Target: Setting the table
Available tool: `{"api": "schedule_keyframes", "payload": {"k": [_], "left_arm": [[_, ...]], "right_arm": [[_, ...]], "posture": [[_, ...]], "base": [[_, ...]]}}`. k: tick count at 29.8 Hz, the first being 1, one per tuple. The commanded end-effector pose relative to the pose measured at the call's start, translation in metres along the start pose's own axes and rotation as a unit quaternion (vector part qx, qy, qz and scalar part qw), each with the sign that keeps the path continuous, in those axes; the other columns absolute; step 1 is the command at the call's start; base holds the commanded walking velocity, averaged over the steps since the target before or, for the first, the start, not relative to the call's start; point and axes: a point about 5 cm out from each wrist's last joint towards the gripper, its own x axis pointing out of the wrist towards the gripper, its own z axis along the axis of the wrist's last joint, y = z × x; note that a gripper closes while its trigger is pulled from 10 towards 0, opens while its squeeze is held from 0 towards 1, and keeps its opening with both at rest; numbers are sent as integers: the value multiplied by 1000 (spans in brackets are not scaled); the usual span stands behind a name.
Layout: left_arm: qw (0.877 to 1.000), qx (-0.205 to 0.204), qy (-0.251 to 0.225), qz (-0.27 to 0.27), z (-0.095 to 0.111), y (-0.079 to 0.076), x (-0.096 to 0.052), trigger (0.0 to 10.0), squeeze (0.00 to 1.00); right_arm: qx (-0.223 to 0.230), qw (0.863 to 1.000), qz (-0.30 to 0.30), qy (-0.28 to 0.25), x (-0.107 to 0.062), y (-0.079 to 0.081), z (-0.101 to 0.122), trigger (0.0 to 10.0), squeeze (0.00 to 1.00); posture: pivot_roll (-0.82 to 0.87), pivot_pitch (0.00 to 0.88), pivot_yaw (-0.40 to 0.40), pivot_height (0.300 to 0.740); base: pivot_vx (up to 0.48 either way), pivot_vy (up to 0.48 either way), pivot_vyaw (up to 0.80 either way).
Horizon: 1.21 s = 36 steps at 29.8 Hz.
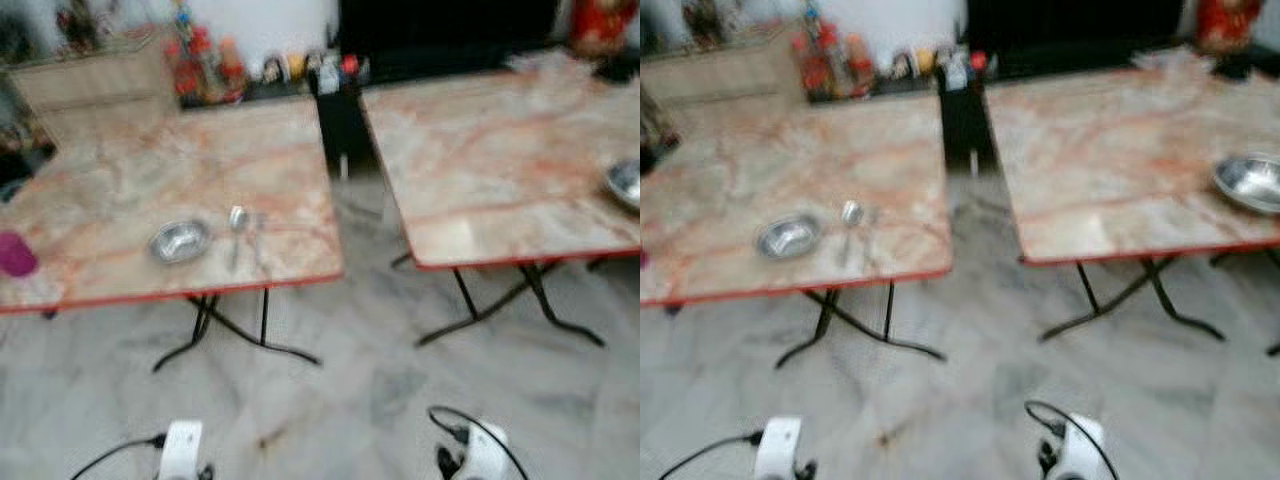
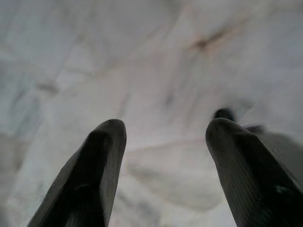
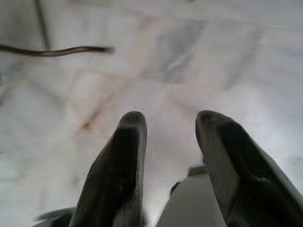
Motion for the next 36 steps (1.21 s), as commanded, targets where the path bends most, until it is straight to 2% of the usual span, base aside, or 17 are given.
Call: {"api": "schedule_keyframes", "payload": {"k": [1,5,12,22,29,36], "left_arm": [[1000,0,-9,-3,8,-4,1,10000,0],[1000,1,-10,-4,8,-4,1,10000,0],[1000,4,-7,-26,7,-11,1,10000,0],[1000,-6,-13,-18,9,-9,1,10000,0],[1000,-6,-13,-19,9,-10,2,10000,0],[1000,-20,-15,-17,11,-13,2,10000,0]], "right_arm": [[-2,1000,-9,-6,0,-8,5,10000,0],[-5,1000,-8,-6,0,-7,6,10000,0],[-12,1000,-4,-1,0,-6,4,10000,0],[-13,1000,-4,1,0,-6,2,10000,0],[-44,999,-6,9,-1,-9,0,10000,0],[-39,999,-10,10,-1,-12,1,10000,0]], "posture": [[-174,0,111,740],[-174,0,107,740],[-171,0,106,740],[-171,0,104,740],[-167,0,94,740],[-155,0,73,740]], "base": [[0,480,0],[0,480,0],[0,0,0],[0,0,0],[299,0,0],[326,0,194]]}}
